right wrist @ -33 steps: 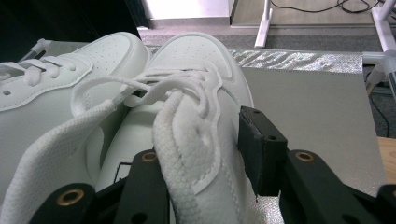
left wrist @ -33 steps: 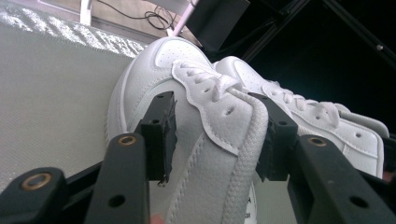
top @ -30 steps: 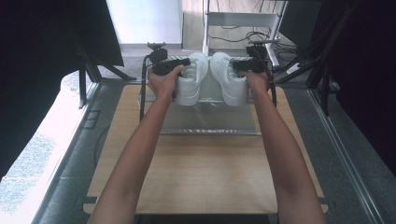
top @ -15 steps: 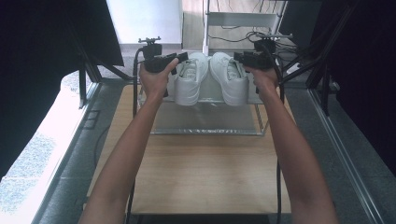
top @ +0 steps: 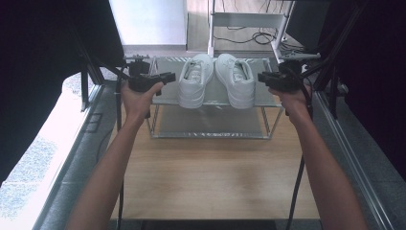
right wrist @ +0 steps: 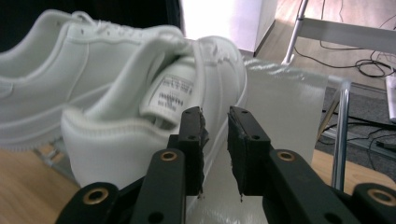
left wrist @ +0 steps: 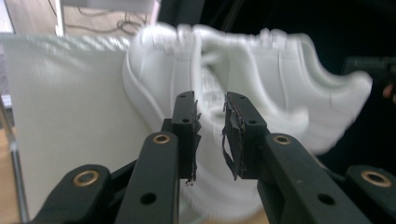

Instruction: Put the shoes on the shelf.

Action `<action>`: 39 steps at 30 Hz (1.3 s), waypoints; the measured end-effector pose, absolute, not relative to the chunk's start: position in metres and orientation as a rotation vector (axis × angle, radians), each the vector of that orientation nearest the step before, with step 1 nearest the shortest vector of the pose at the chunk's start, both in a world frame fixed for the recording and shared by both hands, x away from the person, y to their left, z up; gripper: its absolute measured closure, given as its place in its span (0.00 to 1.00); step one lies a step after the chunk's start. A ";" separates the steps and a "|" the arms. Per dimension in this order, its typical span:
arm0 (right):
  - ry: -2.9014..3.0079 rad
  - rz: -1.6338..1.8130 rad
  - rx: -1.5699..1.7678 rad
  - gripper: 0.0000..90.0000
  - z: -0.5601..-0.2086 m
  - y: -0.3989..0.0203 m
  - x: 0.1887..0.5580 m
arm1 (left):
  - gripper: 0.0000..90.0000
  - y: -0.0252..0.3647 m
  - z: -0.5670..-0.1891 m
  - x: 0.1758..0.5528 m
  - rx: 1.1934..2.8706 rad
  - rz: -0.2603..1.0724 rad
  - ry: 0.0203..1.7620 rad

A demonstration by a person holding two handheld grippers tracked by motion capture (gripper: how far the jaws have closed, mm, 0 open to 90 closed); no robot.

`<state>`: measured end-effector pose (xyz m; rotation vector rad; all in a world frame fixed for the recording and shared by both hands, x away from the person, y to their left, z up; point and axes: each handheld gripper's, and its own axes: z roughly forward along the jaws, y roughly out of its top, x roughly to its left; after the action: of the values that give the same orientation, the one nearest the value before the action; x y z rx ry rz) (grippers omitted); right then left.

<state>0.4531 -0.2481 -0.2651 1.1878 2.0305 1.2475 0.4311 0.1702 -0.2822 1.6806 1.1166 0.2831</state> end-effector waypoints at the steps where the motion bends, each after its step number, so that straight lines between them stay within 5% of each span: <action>1: 2.041 1.238 1.188 0.87 -0.269 -0.249 0.452 | 0.83 0.170 -0.286 0.429 1.696 0.286 1.114; 12: 2.123 1.169 1.194 0.93 -0.311 -0.246 0.454 | 0.94 0.167 -0.325 0.430 1.709 0.209 1.166; 39: 2.143 1.187 1.111 1.00 -0.314 -0.211 0.443 | 0.97 0.115 -0.335 0.438 1.663 0.179 1.188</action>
<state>0.4429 -0.2107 -0.3135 1.1115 2.1432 1.1868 0.4378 0.1154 -0.3347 1.6632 1.1875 0.1788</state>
